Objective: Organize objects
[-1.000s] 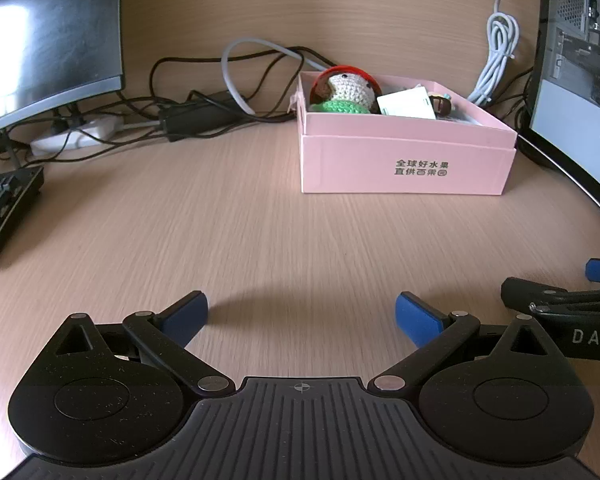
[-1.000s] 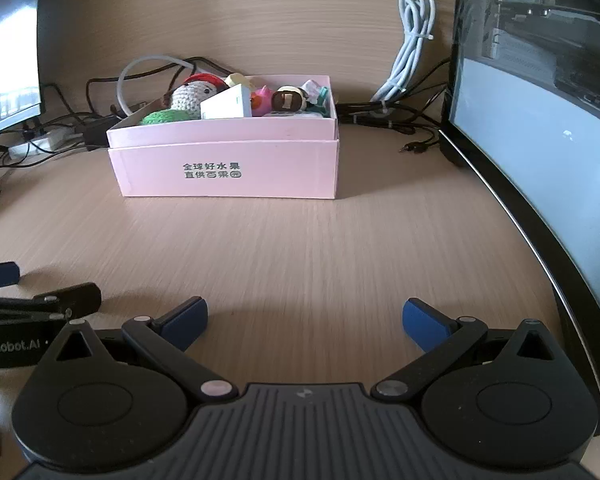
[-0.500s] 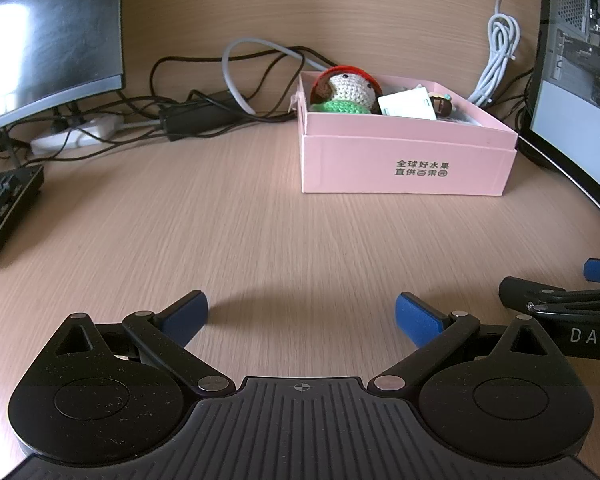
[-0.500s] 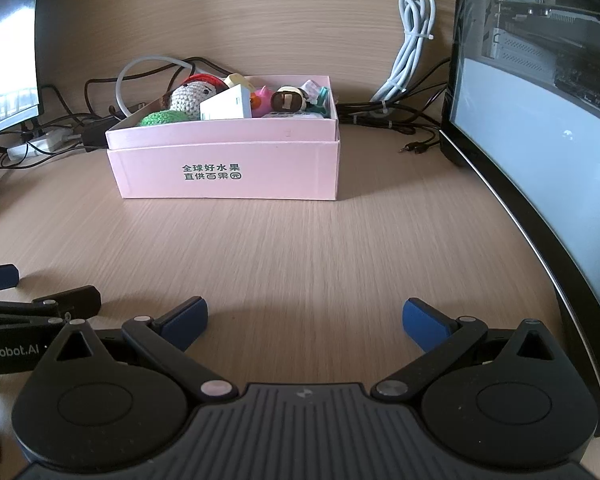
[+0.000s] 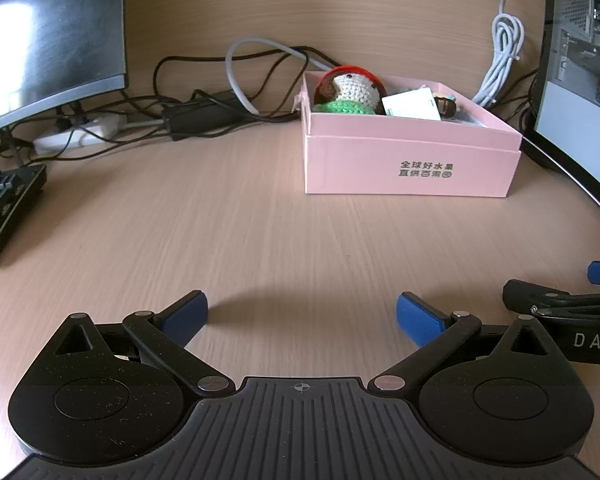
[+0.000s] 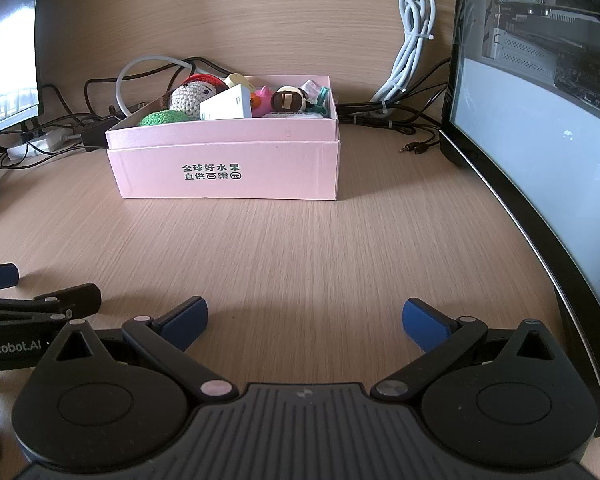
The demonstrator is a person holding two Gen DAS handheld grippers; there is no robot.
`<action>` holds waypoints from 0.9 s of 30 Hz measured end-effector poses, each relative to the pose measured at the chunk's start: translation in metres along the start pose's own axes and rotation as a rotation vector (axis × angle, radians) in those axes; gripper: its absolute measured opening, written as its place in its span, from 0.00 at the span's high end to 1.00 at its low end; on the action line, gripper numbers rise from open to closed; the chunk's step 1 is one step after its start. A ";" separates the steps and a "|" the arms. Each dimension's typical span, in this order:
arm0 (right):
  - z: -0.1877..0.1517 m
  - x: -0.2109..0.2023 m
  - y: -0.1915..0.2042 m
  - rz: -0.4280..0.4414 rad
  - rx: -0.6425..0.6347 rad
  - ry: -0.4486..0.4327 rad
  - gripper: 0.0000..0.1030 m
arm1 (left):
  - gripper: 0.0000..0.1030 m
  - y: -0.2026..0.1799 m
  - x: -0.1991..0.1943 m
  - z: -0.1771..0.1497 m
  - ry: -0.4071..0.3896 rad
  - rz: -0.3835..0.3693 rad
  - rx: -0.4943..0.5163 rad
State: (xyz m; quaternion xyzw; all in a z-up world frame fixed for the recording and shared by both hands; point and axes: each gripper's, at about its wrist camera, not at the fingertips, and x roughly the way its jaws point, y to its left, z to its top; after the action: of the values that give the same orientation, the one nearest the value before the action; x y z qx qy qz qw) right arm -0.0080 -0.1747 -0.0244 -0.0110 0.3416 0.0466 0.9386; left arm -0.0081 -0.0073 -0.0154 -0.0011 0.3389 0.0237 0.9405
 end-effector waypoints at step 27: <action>0.000 0.000 0.000 0.001 0.000 0.000 0.00 | 0.00 0.003 0.001 0.001 0.000 -0.005 0.003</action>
State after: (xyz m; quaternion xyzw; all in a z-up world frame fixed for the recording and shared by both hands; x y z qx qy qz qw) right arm -0.0080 -0.1746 -0.0244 -0.0111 0.3416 0.0469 0.9386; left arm -0.0075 -0.0047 -0.0153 -0.0006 0.3390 0.0210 0.9405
